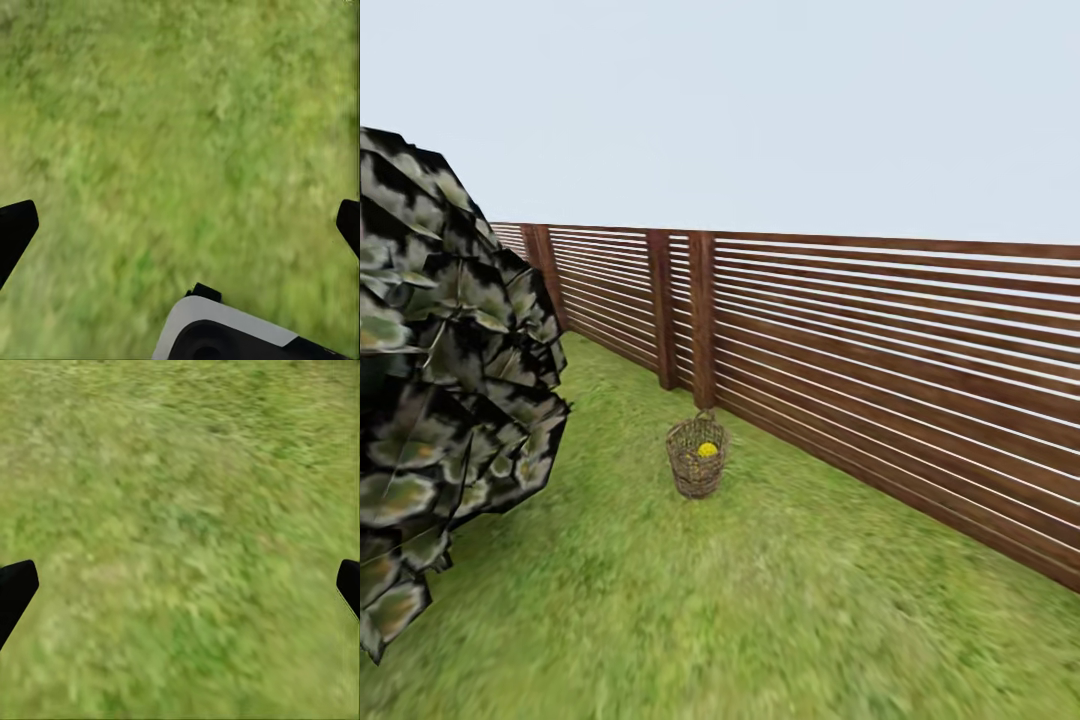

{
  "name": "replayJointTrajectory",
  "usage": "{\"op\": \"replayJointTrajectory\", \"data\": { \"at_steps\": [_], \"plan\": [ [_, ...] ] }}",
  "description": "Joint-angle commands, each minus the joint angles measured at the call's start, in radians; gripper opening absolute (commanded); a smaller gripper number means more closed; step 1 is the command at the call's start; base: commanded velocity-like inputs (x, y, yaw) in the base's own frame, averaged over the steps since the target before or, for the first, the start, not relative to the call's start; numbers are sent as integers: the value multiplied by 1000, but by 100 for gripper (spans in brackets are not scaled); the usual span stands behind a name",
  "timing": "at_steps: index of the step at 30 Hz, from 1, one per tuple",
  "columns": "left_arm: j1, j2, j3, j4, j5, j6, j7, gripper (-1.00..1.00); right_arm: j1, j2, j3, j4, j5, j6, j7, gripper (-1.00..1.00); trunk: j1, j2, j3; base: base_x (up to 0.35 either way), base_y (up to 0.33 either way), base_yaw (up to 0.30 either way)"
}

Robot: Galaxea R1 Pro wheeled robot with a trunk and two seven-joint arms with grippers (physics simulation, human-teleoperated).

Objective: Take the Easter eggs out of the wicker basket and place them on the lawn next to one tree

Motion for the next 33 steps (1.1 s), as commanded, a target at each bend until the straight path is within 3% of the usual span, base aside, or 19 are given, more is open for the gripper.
{"op": "replayJointTrajectory", "data": {
  "at_steps": [1,12,16,20,24,33],
  "plan": [
    [0,0,-6,-2,0,-2,8,100,-1,0,-8,0,7,-2,-2,100,1,-2,-2,264,-240,0],
    [1,-2,-9,0,0,9,7,100,-1,1,-8,0,7,9,-1,100,1,-2,-2,264,-240,103],
    [0,-25,-13,8,-1,19,5,100,-1,3,-7,3,7,22,3,100,1,-2,-2,264,-240,26],
    [1,-31,-12,12,-2,20,4,100,-1,-1,-6,3,6,27,4,100,1,-2,-2,264,-240,6],
    [0,-36,-13,15,-2,25,5,100,-1,-43,-6,1,7,31,4,100,1,-2,-2,264,-240,1],
    [0,-37,-13,14,-5,24,5,100,-1,-49,-5,1,7,29,4,100,1,-2,-2,267,-233,0]
  ]
}}
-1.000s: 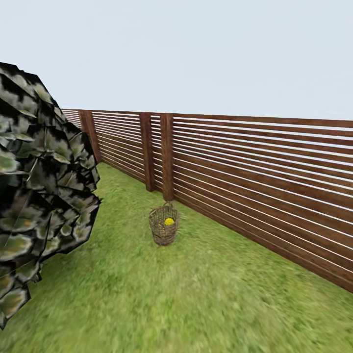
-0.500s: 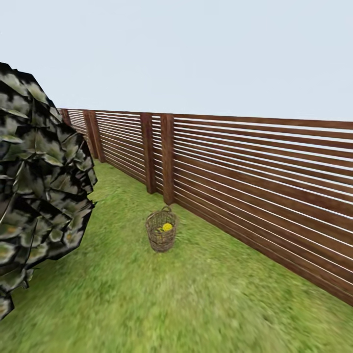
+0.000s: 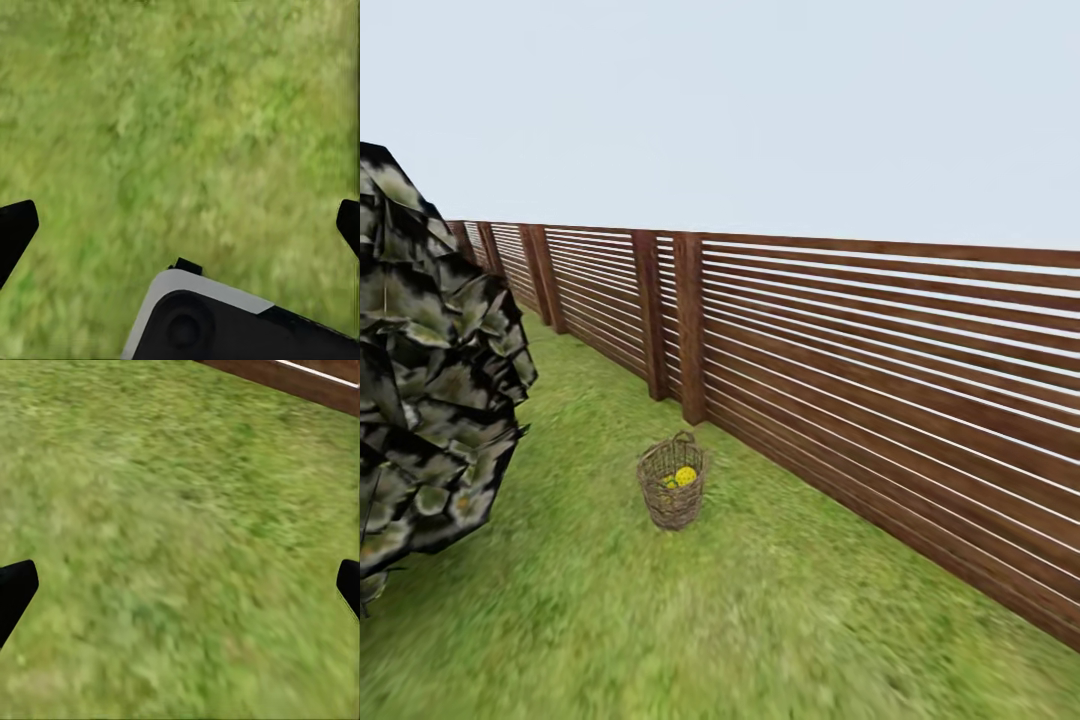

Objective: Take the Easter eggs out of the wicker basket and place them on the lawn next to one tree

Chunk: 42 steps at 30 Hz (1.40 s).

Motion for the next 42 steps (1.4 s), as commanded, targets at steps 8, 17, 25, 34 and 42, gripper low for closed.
{"op": "replayJointTrajectory", "data": {
  "at_steps": [8,17,25,34,42],
  "plan": [
    [0,-2,-9,-2,-1,-3,7,100,-1,1,-10,-1,5,-2,-3,100,1,-2,-2,301,-168,47],
    [0,-1,-20,-2,1,-10,5,100,-1,2,-10,-1,5,-3,-5,100,1,-2,-2,118,-68,257],
    [0,-1,-19,-2,3,-11,10,100,-1,2,-10,-1,5,-2,-5,100,1,-2,-2,5,-3,275],
    [0,-1,-18,-2,3,-10,11,100,-1,2,-9,0,6,-2,-5,100,1,-2,-2,0,0,276],
    [0,-1,-19,-2,2,-7,11,100,-1,2,-9,1,7,-2,-5,100,1,-2,-2,149,-105,276]
  ]
}}
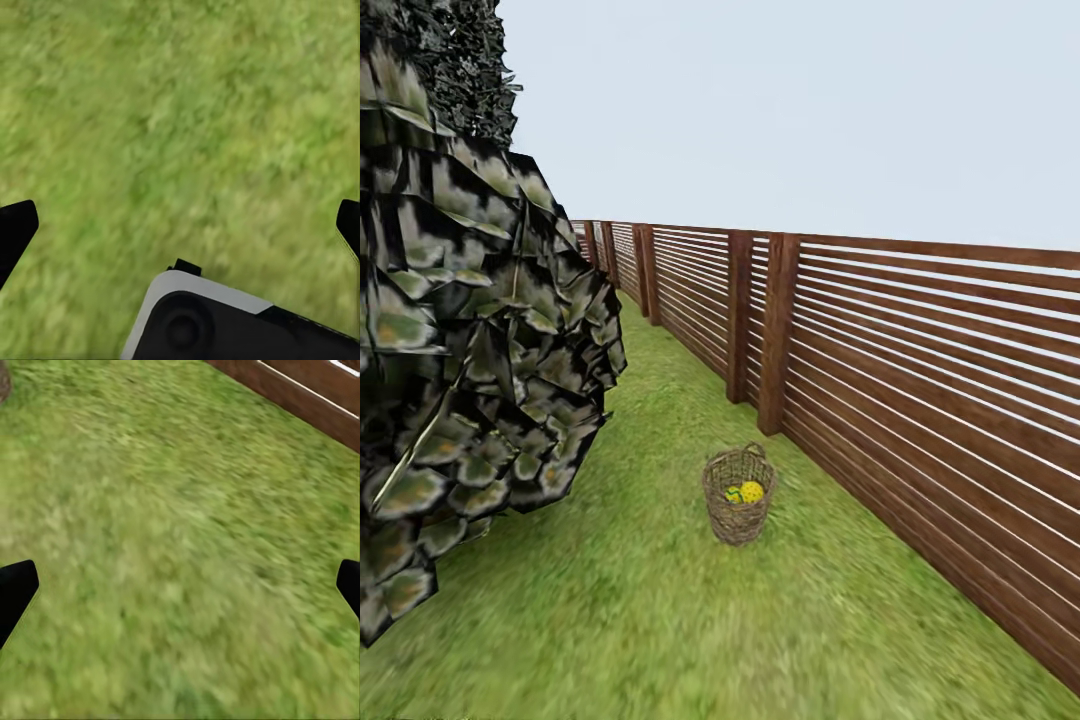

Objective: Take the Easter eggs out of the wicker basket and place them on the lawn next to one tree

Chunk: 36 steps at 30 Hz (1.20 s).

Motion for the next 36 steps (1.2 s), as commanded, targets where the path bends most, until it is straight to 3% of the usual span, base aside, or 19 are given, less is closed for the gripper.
{"op": "replayJointTrajectory", "data": {
  "at_steps": [1,19,36],
  "plan": [
    [0,0,-8,-2,3,-2,8,100,-1,1,-8,0,7,-2,-1,100,1,-2,-2,282,-139,276],
    [0,-1,-9,-2,3,-2,7,100,-1,0,-8,1,7,-2,-1,100,1,-2,-2,294,-130,276],
    [0,-1,-9,-2,3,0,7,100,-1,0,-8,1,7,-1,-1,100,1,-2,-2,125,-304,254]
  ]
}}
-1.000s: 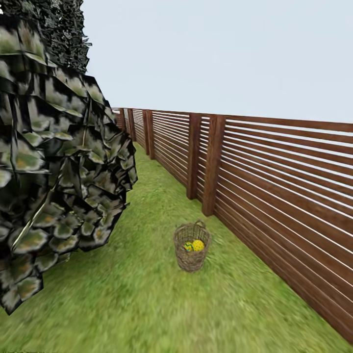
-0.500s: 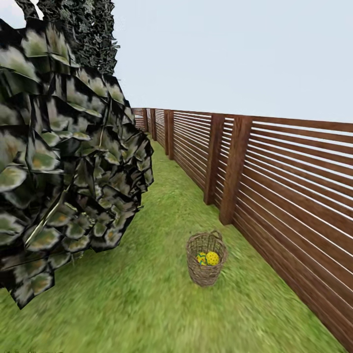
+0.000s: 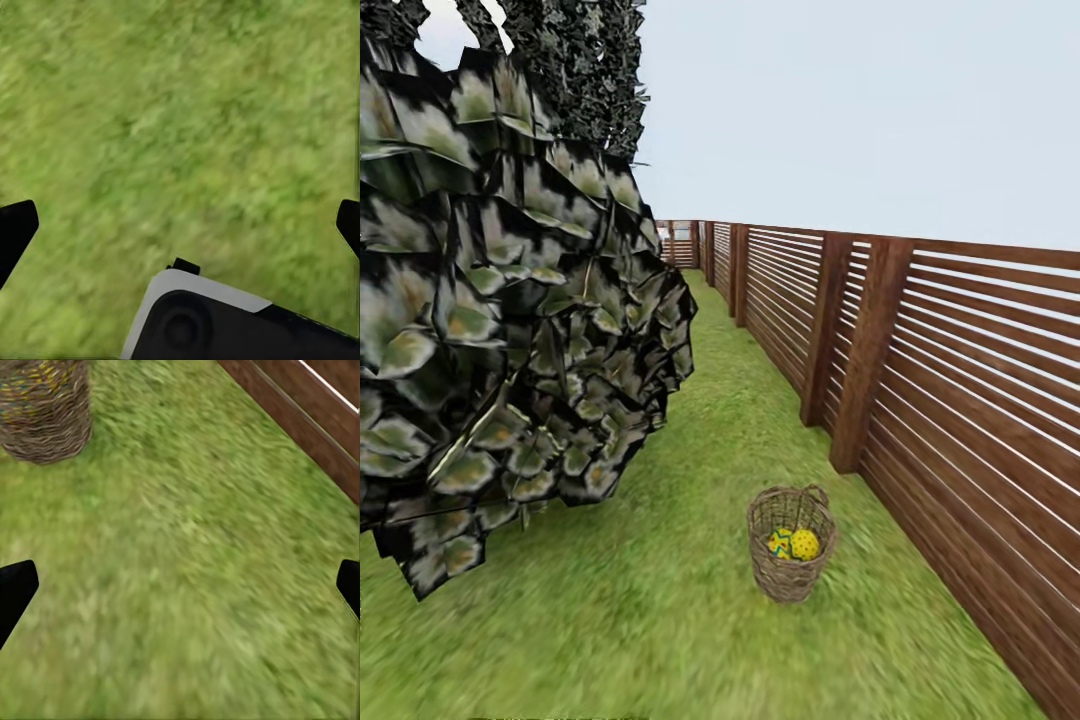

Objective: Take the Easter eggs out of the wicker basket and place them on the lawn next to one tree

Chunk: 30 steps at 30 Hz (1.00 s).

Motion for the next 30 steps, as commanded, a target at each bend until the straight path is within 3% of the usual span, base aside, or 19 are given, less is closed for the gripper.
{"op": "replayJointTrajectory", "data": {
  "at_steps": [1,13,23,30],
  "plan": [
    [0,0,-8,-2,3,-2,8,100,-1,0,-8,0,7,-2,-1,100,0,-2,-2,8,-339,111],
    [0,0,-8,-2,3,-2,7,100,-1,1,-8,0,6,-3,-1,100,0,-2,-2,1,-344,49],
    [0,1,-9,-2,3,-2,7,100,-1,1,-8,0,6,-3,-1,100,0,-2,-2,6,-331,255],
    [0,1,-10,-2,3,-2,7,100,-1,0,-8,0,6,-3,-1,100,0,-2,-2,157,-206,276]
  ]
}}
